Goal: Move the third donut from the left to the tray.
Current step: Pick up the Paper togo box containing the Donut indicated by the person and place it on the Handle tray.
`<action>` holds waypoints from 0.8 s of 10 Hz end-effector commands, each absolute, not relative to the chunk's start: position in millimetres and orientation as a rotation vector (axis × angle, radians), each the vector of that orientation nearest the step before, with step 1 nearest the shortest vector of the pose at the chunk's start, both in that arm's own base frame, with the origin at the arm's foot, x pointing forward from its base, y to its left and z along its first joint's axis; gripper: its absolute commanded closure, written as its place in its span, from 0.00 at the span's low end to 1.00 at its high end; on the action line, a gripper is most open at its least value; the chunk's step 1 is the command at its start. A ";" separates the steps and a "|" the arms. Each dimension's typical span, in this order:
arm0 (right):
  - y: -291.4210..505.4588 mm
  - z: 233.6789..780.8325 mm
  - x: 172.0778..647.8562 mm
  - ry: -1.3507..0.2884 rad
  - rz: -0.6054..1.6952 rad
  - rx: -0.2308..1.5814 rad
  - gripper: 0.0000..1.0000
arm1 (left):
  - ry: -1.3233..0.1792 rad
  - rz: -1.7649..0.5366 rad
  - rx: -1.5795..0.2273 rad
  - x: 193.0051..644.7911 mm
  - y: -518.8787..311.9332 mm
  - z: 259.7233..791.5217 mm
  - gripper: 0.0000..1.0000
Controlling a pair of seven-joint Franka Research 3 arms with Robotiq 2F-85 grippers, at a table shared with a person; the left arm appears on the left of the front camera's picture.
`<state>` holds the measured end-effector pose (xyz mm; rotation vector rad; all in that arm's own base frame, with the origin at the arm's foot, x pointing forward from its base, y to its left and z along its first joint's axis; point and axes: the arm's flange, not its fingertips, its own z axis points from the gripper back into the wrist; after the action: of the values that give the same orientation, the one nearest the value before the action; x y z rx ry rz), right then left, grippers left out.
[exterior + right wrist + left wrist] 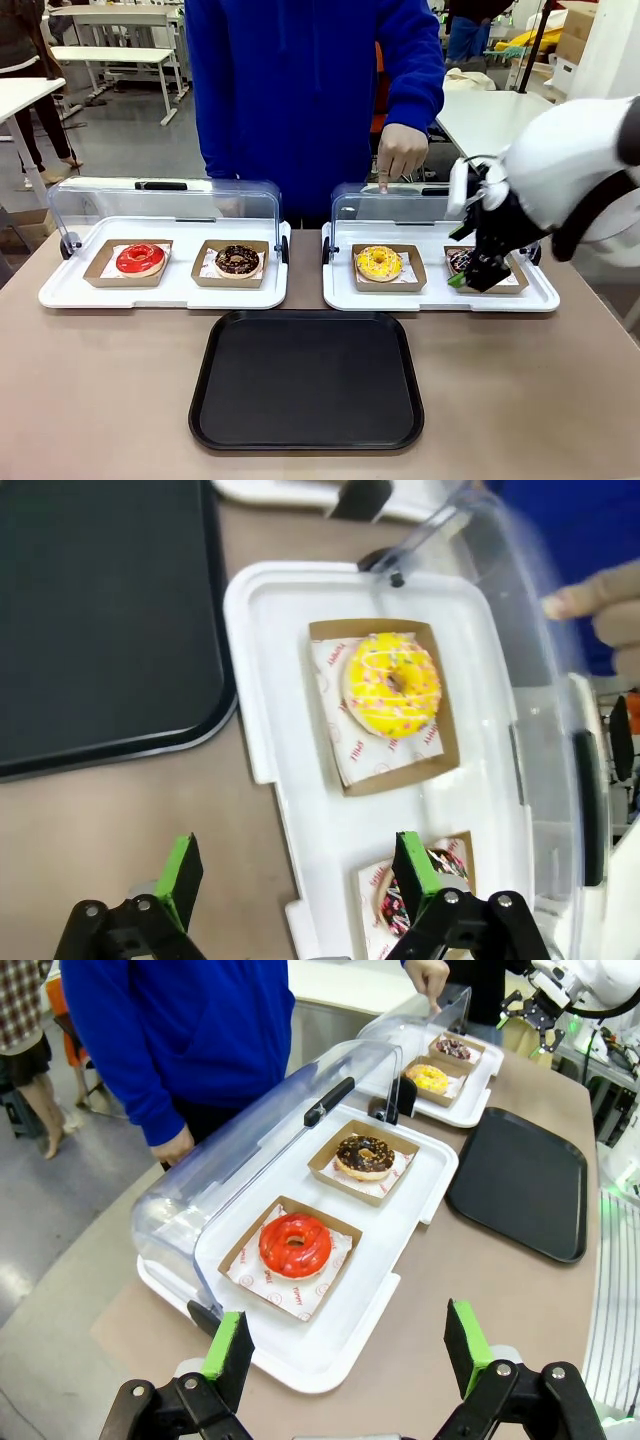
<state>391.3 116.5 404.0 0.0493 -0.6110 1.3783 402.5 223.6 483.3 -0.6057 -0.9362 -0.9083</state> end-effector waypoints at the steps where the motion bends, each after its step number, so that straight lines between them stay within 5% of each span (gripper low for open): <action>1: 130.2 386.1 392.6 -0.614 1.396 0.008 0.00 | -0.931 -0.909 -0.614 400.8 222.2 485.7 0.00; 8: 132.9 385.6 393.0 -0.592 1.403 0.026 0.00 | -0.931 -0.909 -0.614 400.8 222.2 485.7 0.00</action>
<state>393.9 133.7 383.6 0.0477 -0.5997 1.4073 402.4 223.9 483.3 -0.6054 -0.9362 -0.9078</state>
